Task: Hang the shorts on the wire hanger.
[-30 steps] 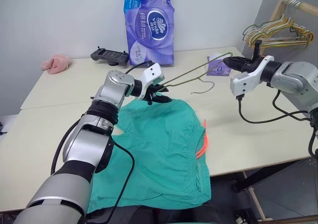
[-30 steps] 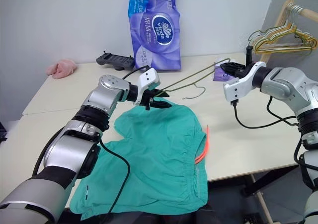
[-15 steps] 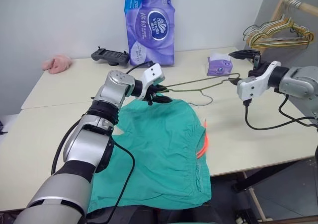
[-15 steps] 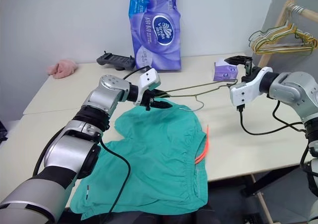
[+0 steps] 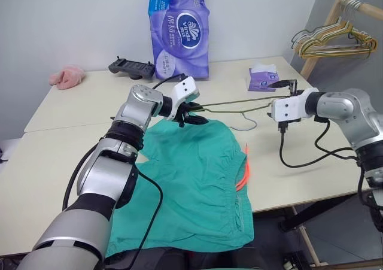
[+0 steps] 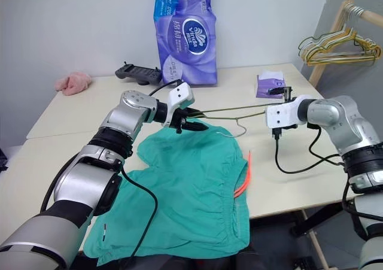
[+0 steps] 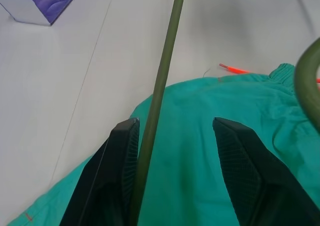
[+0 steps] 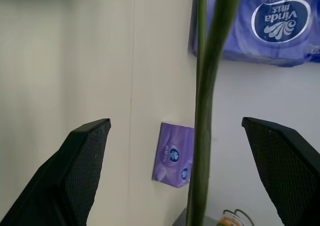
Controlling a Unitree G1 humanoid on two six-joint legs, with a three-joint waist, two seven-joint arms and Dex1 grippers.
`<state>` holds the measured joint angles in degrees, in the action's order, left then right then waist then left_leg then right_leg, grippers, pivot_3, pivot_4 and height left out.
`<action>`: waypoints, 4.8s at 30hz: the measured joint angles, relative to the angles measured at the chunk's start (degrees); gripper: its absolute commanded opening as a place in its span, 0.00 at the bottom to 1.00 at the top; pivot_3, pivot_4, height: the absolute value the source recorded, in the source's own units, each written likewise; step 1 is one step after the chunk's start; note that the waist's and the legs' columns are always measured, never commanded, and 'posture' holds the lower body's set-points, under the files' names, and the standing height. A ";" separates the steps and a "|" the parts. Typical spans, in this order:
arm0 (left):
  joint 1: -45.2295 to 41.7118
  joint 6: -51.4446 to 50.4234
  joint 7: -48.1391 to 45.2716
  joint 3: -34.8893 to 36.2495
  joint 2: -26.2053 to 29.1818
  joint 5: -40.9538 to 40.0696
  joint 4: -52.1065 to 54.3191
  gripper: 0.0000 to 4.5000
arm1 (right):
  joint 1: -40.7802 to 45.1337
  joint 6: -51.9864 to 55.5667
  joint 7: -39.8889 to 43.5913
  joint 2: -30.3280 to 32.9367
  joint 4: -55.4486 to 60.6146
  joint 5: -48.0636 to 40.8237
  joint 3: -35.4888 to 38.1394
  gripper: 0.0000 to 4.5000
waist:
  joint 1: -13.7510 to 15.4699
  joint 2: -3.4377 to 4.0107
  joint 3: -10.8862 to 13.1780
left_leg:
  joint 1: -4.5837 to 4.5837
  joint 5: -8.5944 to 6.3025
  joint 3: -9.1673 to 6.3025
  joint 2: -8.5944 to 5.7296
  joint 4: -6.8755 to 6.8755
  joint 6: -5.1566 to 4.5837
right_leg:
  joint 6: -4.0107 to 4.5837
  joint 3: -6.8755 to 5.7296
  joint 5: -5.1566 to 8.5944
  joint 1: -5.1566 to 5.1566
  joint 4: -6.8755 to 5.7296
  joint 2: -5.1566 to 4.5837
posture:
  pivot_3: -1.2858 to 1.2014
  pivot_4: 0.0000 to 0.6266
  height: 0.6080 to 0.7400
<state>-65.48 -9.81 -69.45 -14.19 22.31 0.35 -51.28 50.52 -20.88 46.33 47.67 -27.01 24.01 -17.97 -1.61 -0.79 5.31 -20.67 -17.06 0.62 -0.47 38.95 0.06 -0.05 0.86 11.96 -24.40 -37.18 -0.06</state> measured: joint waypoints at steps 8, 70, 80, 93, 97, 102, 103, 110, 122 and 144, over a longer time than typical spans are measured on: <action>0.03 -0.11 -0.09 0.00 0.02 0.01 0.04 0.48 | -0.02 4.29 1.05 0.11 2.77 0.38 0.00 1.00 | 0.10 0.00 0.00 | 0.00 0.00 0.00 -0.01 0.01 -0.01 | 0.00 -0.01 0.00 0.00 -0.01 -0.01 | 0.53 0.04 1.00; 21.72 -7.23 -4.14 11.28 6.27 -17.42 40.28 1.00 | -24.09 62.32 22.41 8.30 21.59 -29.20 15.39 0.00 | 0.39 0.00 0.00 | 0.09 -0.05 -0.09 0.06 0.04 -0.07 | -0.01 -0.06 0.01 0.05 -0.12 -0.03 | 0.52 0.10 1.00; 55.78 -9.51 5.33 11.59 5.89 -21.88 66.73 1.00 | -56.91 102.96 33.70 16.84 48.78 -61.06 31.06 0.00 | 1.45 -0.26 0.15 | 0.83 -0.25 -0.07 0.17 0.01 -0.34 | -0.37 -0.09 0.29 0.76 0.09 -0.15 | 0.52 0.14 1.00; 64.27 -1.14 12.60 12.11 5.78 -19.17 67.64 1.00 | -87.69 103.66 31.25 12.25 62.62 -73.07 42.82 0.00 | 2.67 -0.64 0.39 | 0.90 -0.38 -0.11 0.08 0.00 -0.30 | -0.28 -0.09 0.62 1.10 0.23 -0.02 | 0.53 0.16 1.00; 65.78 -0.69 12.69 11.91 6.19 -19.19 67.63 1.00 | -90.90 101.75 30.40 11.62 61.09 -73.36 44.73 0.00 | 2.80 -0.74 0.47 | 0.90 -0.39 -0.14 0.11 -0.02 -0.29 | -0.22 -0.12 0.66 1.10 0.25 -0.11 | 0.53 0.15 1.00; 65.55 -0.68 13.52 10.67 6.16 -19.18 67.63 1.00 | -93.03 99.46 28.74 11.39 59.37 -73.55 45.36 0.00 | 2.89 -0.76 0.50 | 0.88 -0.40 -0.18 0.11 -0.02 -0.28 | -0.18 -0.15 0.69 1.10 0.28 -0.11 | 0.53 0.14 1.00; 65.17 -0.68 13.69 10.43 6.16 -19.18 67.63 1.00 | -93.66 98.57 28.49 11.19 58.95 -73.51 45.32 0.00 | 2.90 -0.76 0.50 | 0.87 -0.41 -0.18 0.11 -0.02 -0.28 | -0.17 -0.14 0.69 1.10 0.28 -0.12 | 0.53 0.14 1.00; 63.64 -0.77 13.73 10.00 6.94 -19.44 67.51 1.00 | -99.08 92.54 28.22 11.56 54.49 -70.43 43.54 0.00 | 2.89 -0.74 0.53 | 0.87 -0.42 -0.20 0.13 -0.03 -0.26 | -0.15 -0.16 0.71 1.10 0.31 -0.19 | 0.52 0.15 1.00; 62.51 -1.24 13.64 9.45 7.23 -19.62 67.50 1.00 | -96.58 89.96 25.36 10.57 53.45 -70.58 40.14 0.00 | 2.76 -0.95 1.15 | 0.87 -0.48 -0.23 0.17 -0.04 -0.16 | -0.13 -0.19 0.74 1.08 0.33 -0.19 | 0.52 0.15 1.00; 62.83 -1.13 13.86 8.90 7.72 -19.65 67.07 1.00 | -83.73 95.37 19.40 12.24 48.93 -75.83 33.10 0.00 | 2.98 -1.00 1.59 | 0.76 -0.52 -0.41 0.15 -0.08 -0.21 | -0.15 -0.37 0.80 0.94 0.39 -0.22 | 0.53 0.15 1.00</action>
<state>-2.66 -10.94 -55.59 -5.29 30.03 -19.30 15.78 -33.22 74.48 65.73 59.91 21.92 -51.81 15.12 1.38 -1.79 6.90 -19.91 -17.58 0.21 -0.31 38.87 -0.15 -0.20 0.48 12.76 -23.46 -36.79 -0.28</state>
